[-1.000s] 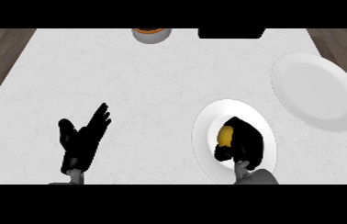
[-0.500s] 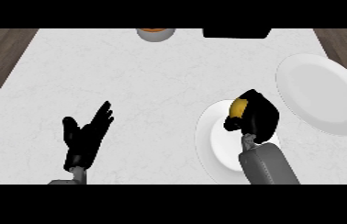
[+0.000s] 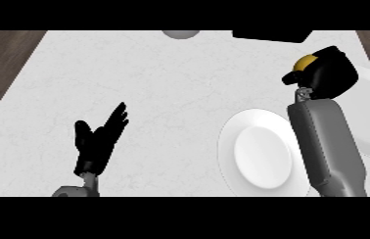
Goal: Pick the lemon from the plate and place it in the plate
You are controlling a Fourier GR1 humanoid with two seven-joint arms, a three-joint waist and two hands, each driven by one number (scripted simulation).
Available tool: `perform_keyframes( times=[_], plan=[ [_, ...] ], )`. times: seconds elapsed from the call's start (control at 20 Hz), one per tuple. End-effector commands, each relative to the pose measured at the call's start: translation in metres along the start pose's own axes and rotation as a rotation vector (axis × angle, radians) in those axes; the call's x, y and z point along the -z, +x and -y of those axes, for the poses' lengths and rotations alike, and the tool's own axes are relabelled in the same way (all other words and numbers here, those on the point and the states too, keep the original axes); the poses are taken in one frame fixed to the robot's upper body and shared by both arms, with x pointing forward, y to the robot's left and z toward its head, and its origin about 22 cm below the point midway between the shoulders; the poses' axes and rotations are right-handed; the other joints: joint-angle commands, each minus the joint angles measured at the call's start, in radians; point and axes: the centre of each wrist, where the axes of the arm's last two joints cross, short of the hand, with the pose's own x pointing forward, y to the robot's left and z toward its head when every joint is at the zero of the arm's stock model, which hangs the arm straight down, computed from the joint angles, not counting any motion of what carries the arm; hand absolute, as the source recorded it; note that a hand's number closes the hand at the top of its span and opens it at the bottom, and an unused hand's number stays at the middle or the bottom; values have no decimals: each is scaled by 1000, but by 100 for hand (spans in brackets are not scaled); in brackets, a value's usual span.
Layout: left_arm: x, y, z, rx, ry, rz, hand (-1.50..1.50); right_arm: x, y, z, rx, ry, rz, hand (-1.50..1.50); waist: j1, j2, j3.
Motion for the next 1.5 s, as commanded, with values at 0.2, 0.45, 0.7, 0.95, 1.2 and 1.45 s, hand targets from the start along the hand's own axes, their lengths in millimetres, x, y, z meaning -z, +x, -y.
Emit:
perform_keyframes(
  times=[0.2,0.45,0.7,0.95,1.2,1.45],
  plan=[
    [6,6,6,10,-18,6,0,55,23,29,157,-302,-332,150,13,9,3],
    [2,-2,8,1,-15,-3,0,72,15,35,262,-405,-400,150,15,5,6],
    [3,-3,0,5,6,-9,0,82,-16,14,218,-521,-415,150,-8,2,6],
    [5,8,-6,-11,21,-16,0,93,-52,3,159,-622,-457,150,-29,-7,7],
    [0,-7,-6,-22,37,-38,0,106,-82,-5,154,-676,-490,150,-41,-15,7],
    [-3,-16,-5,-17,41,-39,0,116,-126,-21,145,-691,-510,150,-60,-22,7]
  ],
)
